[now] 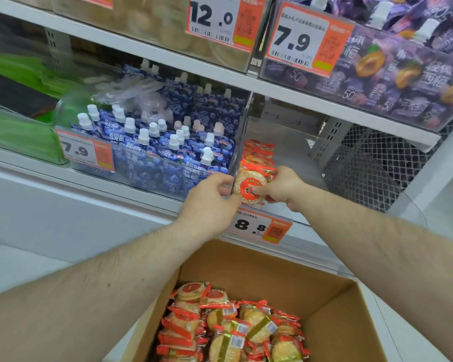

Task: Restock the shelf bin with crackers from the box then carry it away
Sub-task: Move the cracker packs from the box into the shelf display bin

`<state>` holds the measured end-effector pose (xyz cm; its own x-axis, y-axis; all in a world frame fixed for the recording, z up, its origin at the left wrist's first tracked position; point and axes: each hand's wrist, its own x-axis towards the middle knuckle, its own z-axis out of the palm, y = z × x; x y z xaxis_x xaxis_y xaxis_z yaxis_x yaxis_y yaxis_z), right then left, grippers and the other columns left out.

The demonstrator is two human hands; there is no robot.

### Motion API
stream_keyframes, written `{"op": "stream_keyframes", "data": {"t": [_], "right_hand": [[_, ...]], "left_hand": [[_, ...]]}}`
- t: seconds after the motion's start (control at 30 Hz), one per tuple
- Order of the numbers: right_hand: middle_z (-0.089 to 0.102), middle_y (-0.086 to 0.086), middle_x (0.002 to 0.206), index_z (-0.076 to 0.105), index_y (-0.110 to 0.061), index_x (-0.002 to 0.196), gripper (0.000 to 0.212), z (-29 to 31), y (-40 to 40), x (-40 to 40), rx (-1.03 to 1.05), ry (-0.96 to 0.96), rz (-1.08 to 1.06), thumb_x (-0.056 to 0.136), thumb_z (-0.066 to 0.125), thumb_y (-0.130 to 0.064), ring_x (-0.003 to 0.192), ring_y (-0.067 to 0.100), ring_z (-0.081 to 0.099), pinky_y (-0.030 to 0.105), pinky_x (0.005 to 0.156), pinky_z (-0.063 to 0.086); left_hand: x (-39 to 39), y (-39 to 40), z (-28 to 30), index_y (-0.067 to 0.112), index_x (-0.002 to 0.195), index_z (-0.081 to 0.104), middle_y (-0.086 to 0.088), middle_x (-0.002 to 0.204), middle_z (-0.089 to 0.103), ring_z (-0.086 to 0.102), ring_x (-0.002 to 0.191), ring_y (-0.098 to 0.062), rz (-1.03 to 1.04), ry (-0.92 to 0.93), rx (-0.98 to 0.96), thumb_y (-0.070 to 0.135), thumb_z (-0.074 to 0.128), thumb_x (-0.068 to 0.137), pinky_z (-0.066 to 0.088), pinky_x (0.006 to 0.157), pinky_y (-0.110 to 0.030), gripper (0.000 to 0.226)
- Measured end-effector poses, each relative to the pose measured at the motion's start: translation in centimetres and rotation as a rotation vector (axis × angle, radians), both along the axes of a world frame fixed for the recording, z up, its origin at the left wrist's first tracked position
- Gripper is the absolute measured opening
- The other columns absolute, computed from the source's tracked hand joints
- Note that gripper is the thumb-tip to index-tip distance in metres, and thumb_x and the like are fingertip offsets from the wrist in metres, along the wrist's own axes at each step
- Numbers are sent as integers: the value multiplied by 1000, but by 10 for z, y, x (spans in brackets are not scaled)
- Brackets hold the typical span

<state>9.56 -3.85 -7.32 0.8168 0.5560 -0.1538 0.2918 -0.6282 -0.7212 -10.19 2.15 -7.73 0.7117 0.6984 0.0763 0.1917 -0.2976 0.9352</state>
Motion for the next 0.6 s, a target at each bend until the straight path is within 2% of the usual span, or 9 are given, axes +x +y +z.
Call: {"op": "stream_keyframes", "data": {"t": [0.13, 0.27, 0.4, 0.47, 0.53, 0.6], "right_hand": [[68, 8, 88, 55, -13, 92, 41, 5, 8, 1, -71, -95, -85, 68, 88, -21, 79, 24, 69, 42, 70, 61], [70, 8, 90, 60, -11, 103, 53, 8, 12, -2, -135, -125, -69, 62, 90, -27, 81, 25, 69, 42, 72, 61], [69, 9, 97, 58, -11, 104, 43, 15, 10, -11, -80, -2, -68, 71, 85, -15, 86, 23, 69, 36, 71, 61], [68, 9, 100, 54, -12, 95, 35, 20, 5, -16, -44, 77, -56, 74, 82, -10, 91, 22, 68, 37, 78, 59], [64, 8, 103, 47, -11, 93, 38, 24, -3, -19, -37, 111, -59, 76, 81, -11, 96, 23, 65, 40, 86, 57], [58, 7, 102, 42, -11, 109, 51, 29, -12, -23, -40, 89, -83, 77, 81, -15, 96, 23, 63, 41, 87, 57]], "left_hand": [[1, 1, -1, 28, 115, 63, 5, 104, 68, 64, 96, -13, 4, -19, -12, 22, 63, 87, 49, 87, -28, 29], [2, -1, -1, 29, 116, 62, 7, 102, 69, 64, 93, -11, -5, -21, -8, 22, 62, 87, 51, 86, -29, 30], [0, 1, 3, 27, 118, 60, 7, 104, 67, 65, 92, -11, -51, -16, -7, 23, 62, 88, 52, 84, -31, 30], [-1, 1, 4, 25, 120, 58, 6, 108, 65, 63, 95, -11, -74, -12, 3, 25, 62, 89, 51, 83, -28, 31], [-2, 0, 3, 22, 119, 55, 8, 113, 59, 60, 98, -11, -48, -13, 83, 27, 64, 89, 46, 83, -26, 32], [-8, -4, 3, 26, 105, 50, 11, 106, 50, 54, 88, -5, 17, -72, 275, 26, 65, 86, 42, 77, -25, 24]]}}
